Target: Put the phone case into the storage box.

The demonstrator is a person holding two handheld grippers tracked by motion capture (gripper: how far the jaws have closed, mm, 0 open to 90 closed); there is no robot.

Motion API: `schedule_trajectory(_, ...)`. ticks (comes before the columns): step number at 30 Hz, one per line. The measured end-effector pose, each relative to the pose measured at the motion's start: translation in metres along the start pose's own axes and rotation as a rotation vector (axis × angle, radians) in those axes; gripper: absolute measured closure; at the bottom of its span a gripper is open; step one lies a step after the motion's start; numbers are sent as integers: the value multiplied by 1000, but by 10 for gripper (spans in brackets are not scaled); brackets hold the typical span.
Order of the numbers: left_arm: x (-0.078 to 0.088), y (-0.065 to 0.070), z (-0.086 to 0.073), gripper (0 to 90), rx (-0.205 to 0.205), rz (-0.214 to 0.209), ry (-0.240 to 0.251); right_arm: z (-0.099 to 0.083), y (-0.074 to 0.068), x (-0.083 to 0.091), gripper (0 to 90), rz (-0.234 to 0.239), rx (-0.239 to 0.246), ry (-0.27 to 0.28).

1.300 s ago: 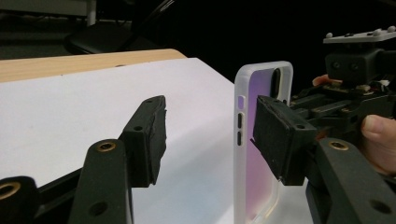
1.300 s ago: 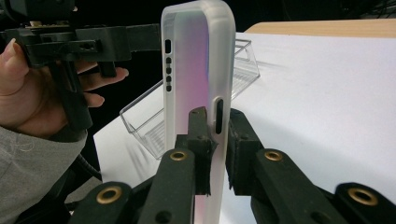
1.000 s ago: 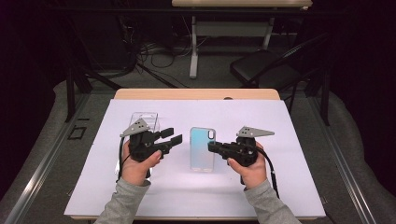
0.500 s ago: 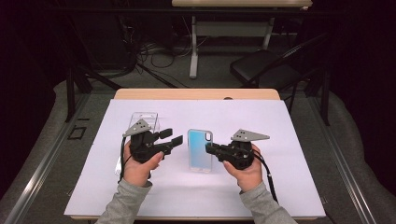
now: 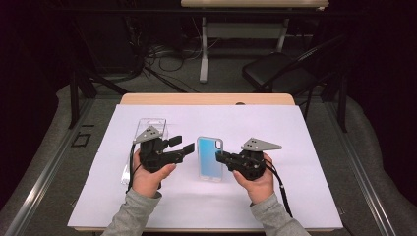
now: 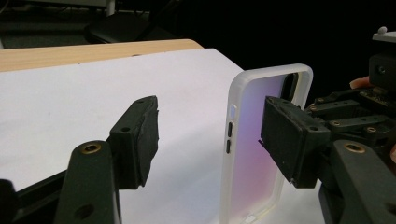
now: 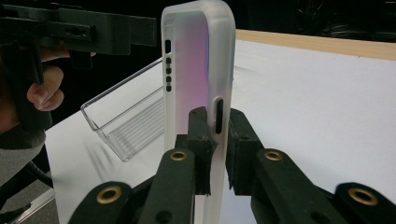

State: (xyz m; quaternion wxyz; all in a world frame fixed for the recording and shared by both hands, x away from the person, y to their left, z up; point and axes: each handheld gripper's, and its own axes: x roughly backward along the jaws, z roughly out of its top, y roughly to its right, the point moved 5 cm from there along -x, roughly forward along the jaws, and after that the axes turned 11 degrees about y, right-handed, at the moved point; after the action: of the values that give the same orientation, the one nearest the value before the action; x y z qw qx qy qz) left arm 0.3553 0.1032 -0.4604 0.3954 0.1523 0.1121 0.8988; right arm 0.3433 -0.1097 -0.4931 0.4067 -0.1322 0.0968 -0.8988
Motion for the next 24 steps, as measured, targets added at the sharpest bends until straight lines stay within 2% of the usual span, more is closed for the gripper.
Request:
schedule_trajectory(8, -1, 2, -1, 371, -30, 9, -5, 0, 0, 0, 820, -4, 1, -1)
schedule_trajectory(14, -2, 3, -2, 394, -25, 6, -3, -1, -1, 0, 820, -4, 0, 0)
schedule_trajectory(24, -4, 6, -6, 487, -31, -6, -11, -2, -4, -1, 820, 0, 3, 1)
